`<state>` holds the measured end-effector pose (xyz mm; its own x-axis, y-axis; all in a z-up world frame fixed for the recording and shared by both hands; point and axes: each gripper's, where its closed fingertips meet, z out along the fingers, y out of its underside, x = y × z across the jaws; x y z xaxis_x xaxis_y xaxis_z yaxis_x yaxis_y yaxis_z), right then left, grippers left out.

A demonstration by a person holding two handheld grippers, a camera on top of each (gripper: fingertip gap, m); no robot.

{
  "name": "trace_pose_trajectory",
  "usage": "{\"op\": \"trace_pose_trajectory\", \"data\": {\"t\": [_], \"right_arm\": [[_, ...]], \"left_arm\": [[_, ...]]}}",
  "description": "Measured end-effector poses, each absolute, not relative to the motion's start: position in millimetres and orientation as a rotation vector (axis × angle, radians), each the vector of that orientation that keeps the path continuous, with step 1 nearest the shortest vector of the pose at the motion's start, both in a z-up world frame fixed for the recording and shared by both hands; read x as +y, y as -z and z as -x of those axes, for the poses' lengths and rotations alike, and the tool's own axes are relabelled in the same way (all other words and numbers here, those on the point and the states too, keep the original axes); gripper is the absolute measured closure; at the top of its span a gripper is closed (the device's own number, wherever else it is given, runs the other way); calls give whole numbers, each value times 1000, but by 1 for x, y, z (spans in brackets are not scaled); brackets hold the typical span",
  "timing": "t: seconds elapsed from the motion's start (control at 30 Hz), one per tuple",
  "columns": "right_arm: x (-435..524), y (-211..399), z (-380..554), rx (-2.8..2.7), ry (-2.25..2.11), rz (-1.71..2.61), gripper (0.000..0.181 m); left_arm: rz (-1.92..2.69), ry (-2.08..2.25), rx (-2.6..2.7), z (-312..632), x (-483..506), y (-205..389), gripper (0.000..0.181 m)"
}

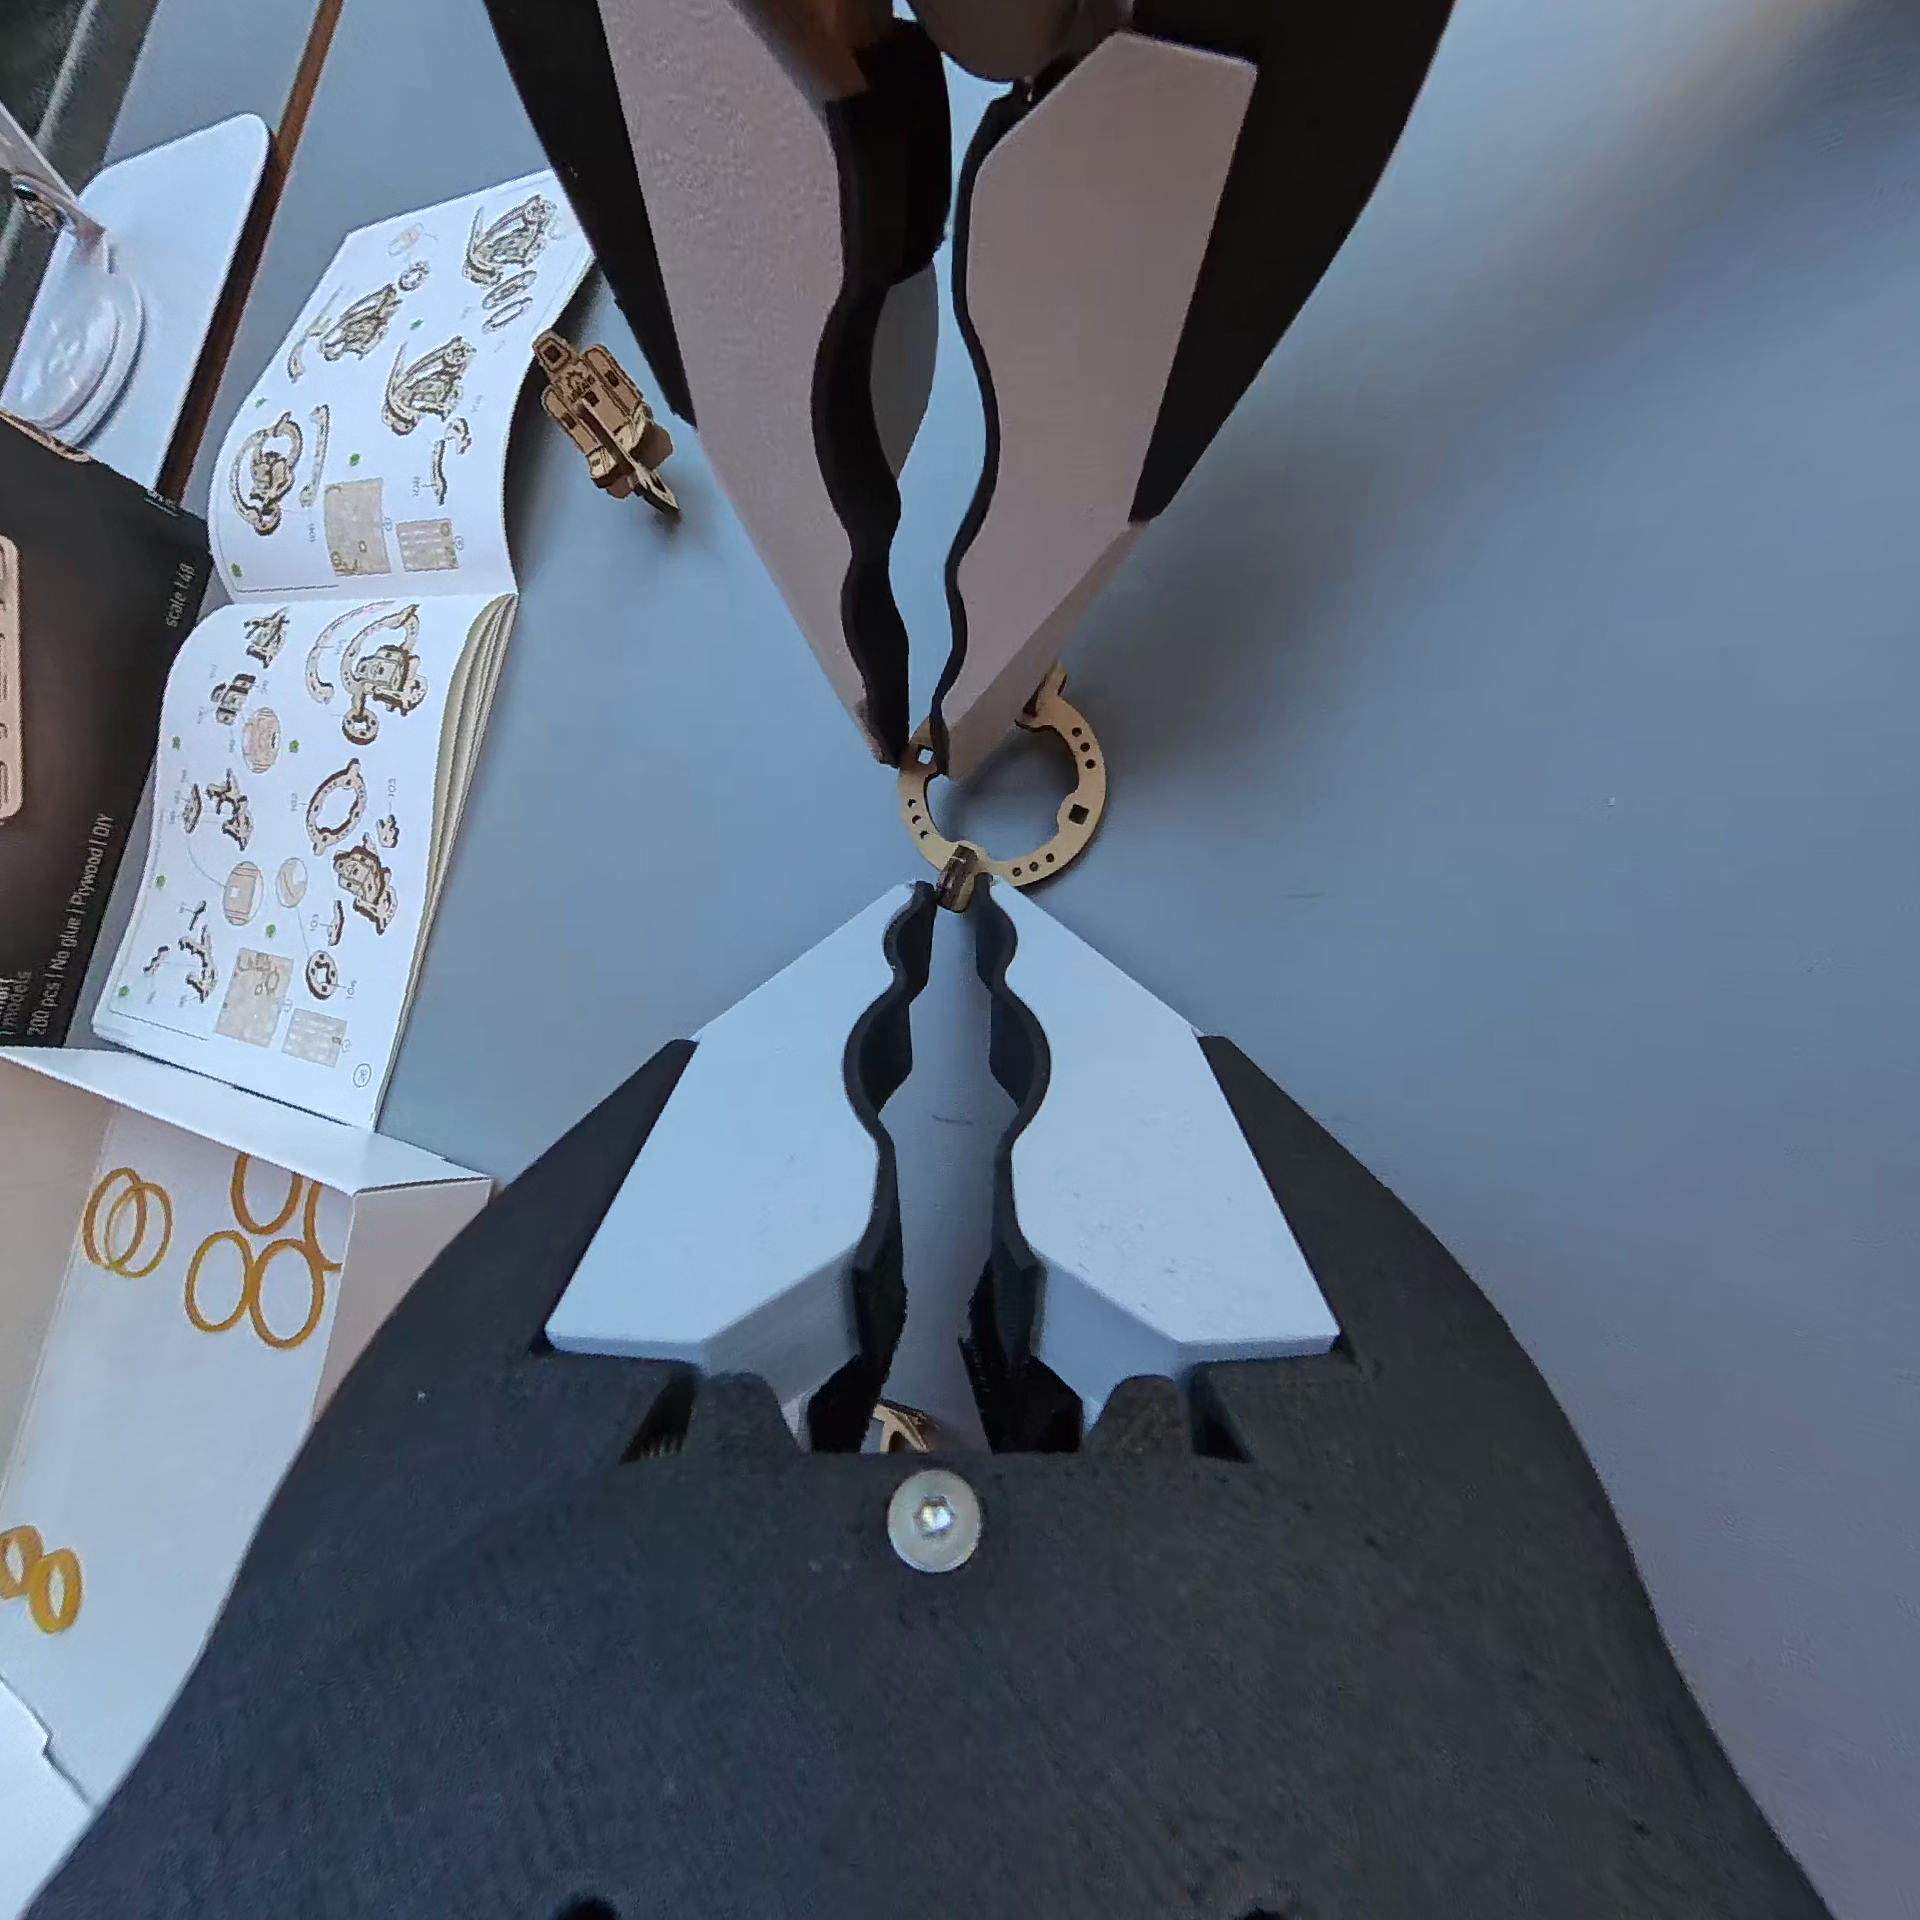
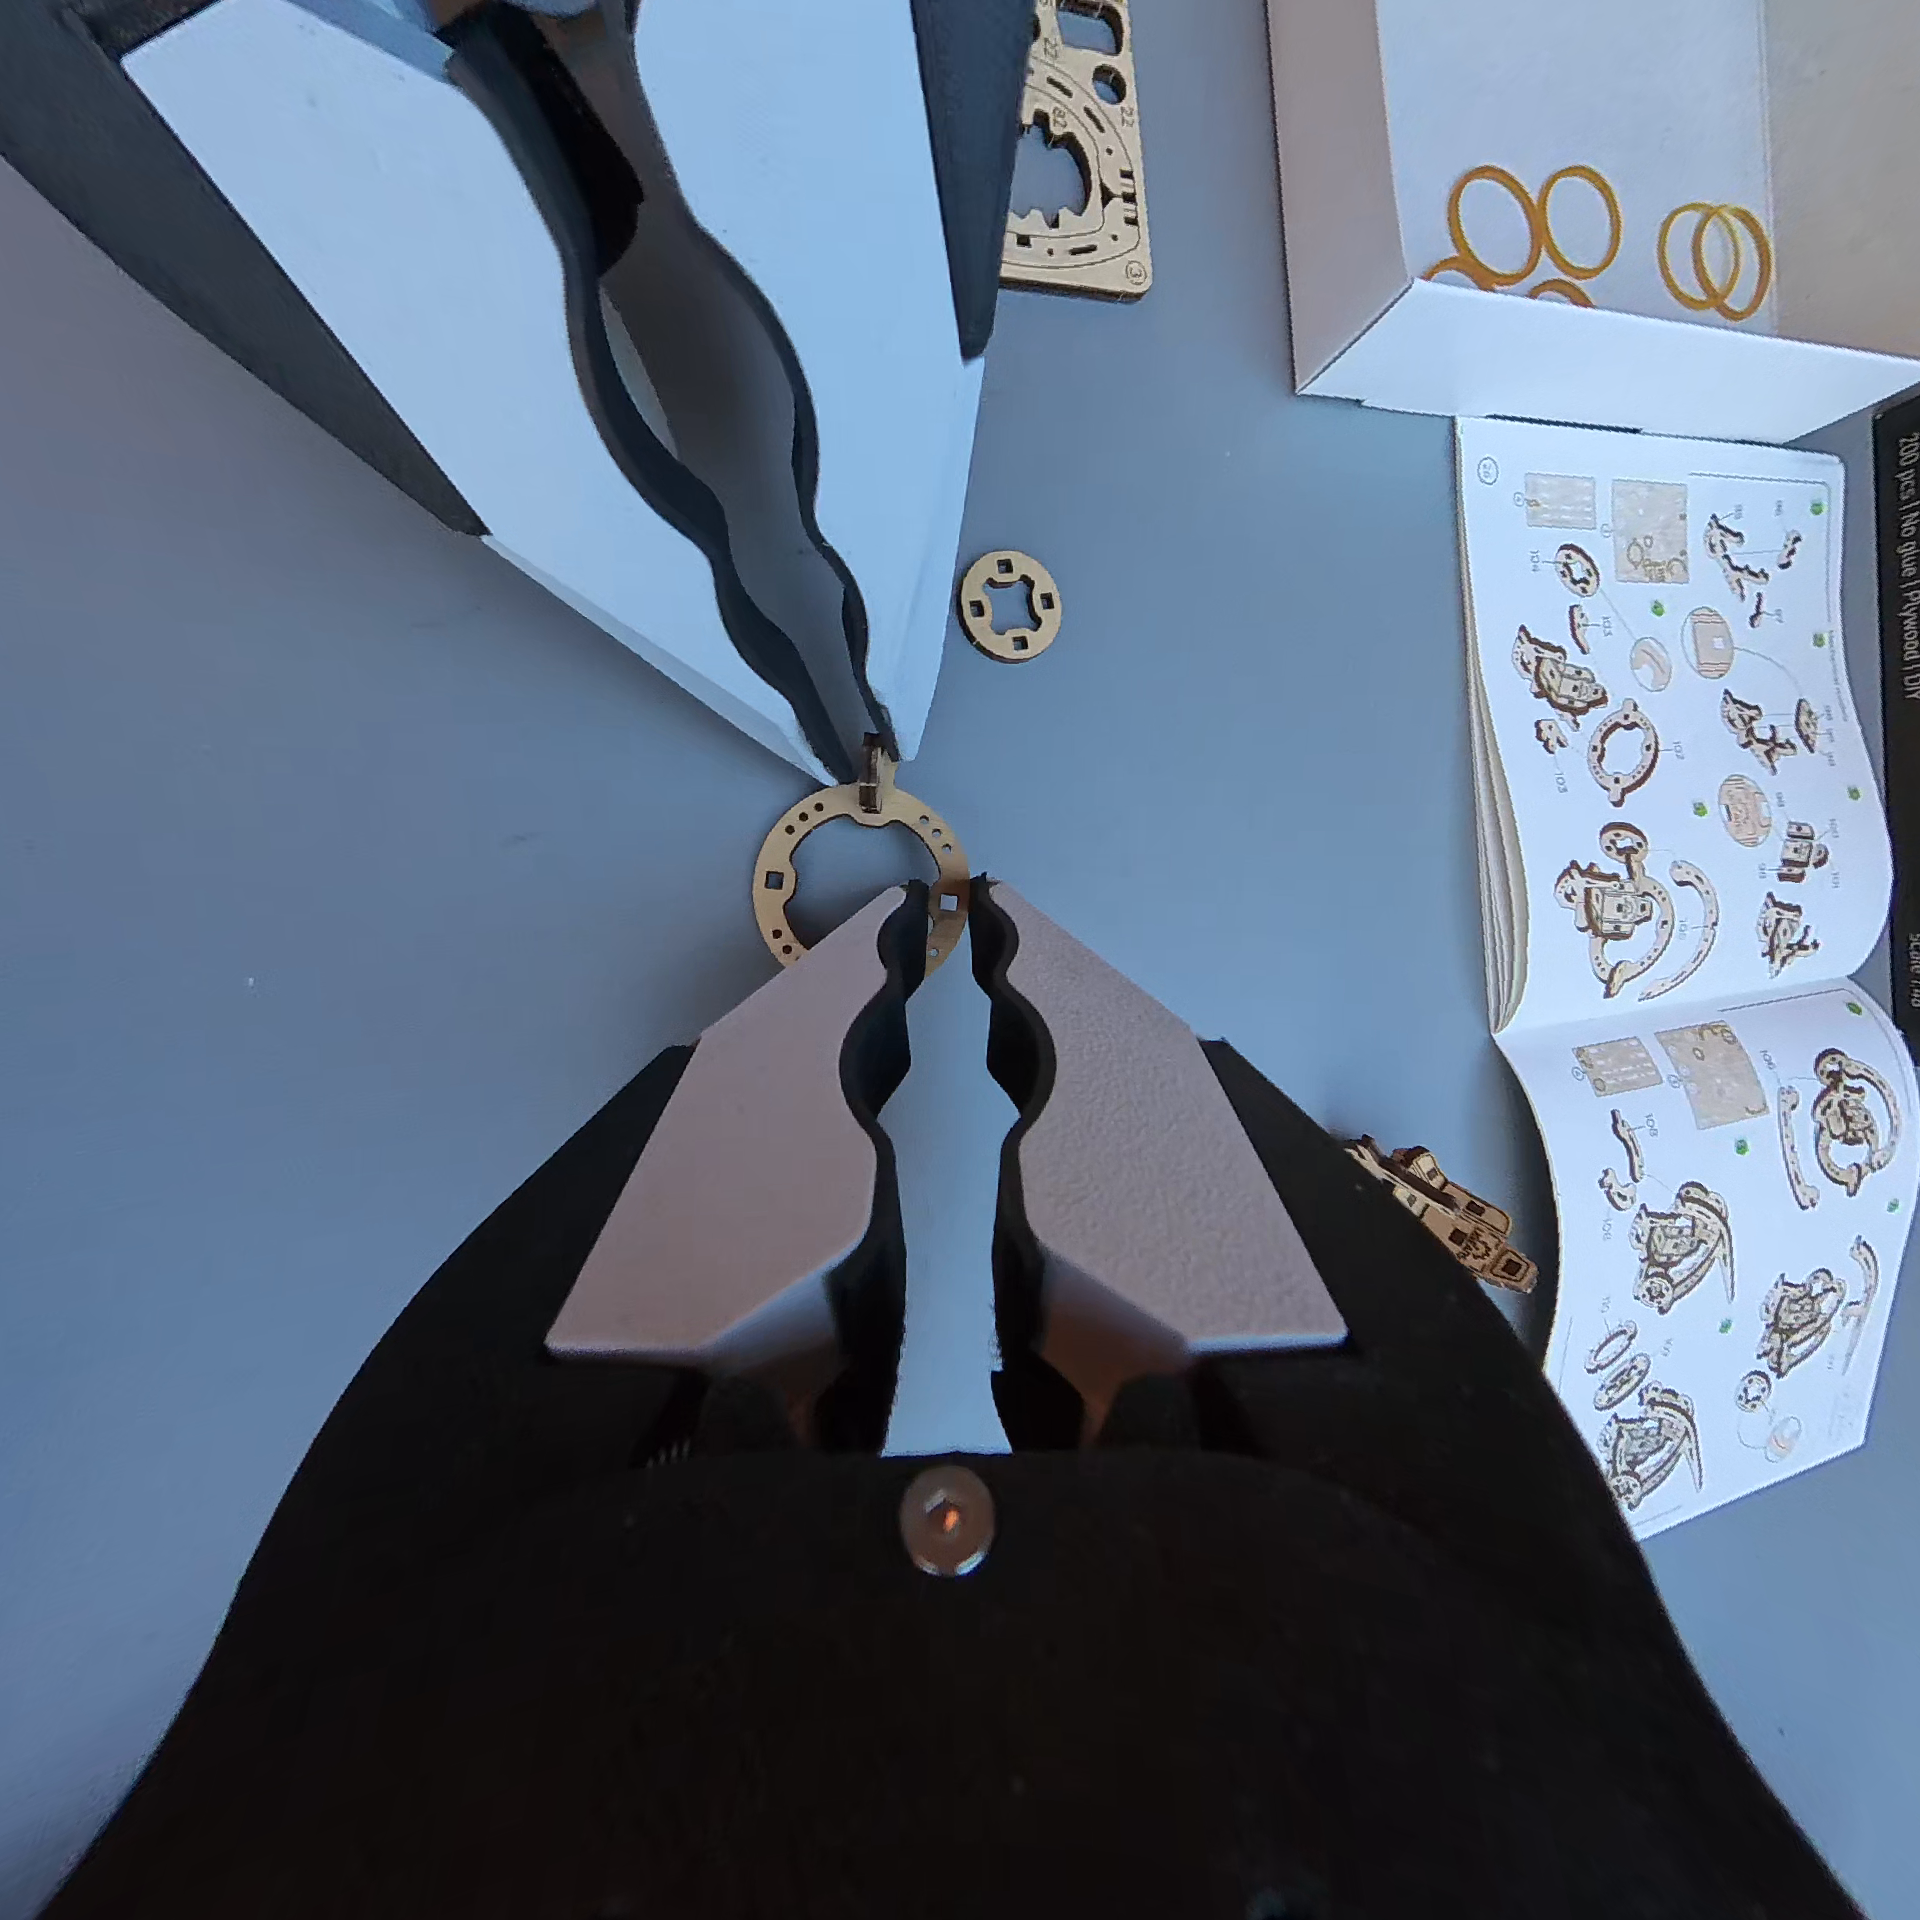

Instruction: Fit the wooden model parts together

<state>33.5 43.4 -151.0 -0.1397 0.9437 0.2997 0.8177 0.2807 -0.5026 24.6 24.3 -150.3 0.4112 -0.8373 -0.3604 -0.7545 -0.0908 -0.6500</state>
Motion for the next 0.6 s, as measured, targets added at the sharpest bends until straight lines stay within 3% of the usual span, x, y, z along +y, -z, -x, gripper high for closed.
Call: {"op": "trace_pose_trajectory", "data": {"t": [0.6], "right_arm": [[57,118,-29,-1767,-505,1505,163]], "left_arm": [[1861,271,1267,-22,25,138,180]]}}
